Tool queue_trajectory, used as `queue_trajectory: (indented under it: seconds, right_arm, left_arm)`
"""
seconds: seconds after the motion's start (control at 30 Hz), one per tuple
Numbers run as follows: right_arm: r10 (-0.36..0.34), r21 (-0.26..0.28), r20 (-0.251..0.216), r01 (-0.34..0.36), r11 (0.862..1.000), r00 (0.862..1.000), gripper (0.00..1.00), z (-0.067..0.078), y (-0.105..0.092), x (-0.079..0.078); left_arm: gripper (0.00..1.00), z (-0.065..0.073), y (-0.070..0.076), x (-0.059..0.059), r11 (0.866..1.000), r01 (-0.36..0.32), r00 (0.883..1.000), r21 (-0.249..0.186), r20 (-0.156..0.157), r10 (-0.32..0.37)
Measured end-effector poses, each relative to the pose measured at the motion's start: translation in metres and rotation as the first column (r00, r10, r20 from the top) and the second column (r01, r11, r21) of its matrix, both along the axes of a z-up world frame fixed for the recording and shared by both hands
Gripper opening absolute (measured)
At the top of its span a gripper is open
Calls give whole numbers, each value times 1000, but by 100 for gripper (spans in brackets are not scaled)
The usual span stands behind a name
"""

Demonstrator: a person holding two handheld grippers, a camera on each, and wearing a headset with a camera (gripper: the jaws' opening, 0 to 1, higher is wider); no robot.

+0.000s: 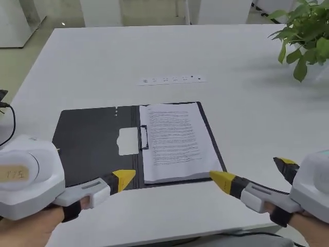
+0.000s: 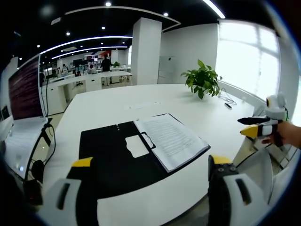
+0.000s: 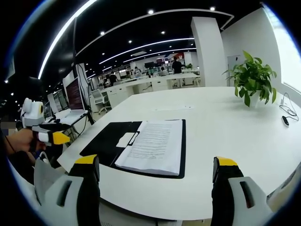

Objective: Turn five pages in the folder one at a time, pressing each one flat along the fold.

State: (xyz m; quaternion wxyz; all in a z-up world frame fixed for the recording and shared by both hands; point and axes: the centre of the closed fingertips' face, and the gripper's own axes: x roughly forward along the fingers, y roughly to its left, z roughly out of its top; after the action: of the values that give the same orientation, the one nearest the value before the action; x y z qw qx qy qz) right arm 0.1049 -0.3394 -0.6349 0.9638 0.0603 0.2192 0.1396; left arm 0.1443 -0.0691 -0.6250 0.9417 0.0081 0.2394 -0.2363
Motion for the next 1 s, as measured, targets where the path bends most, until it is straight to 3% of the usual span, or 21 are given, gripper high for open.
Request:
queue_trajectory:
  seconds: [0.5, 1.0]
  right_arm:
    - [-10, -6, 7, 10, 1000, 1000, 100, 5, 3, -6]
    - [-41, 3, 17, 40, 999, 999, 100, 11, 5, -12]
  left_arm:
    - [99, -5, -24, 15, 996, 83, 997, 21, -3, -83]
    - [99, -16, -57, 26, 982, 187, 982, 40, -19, -186]
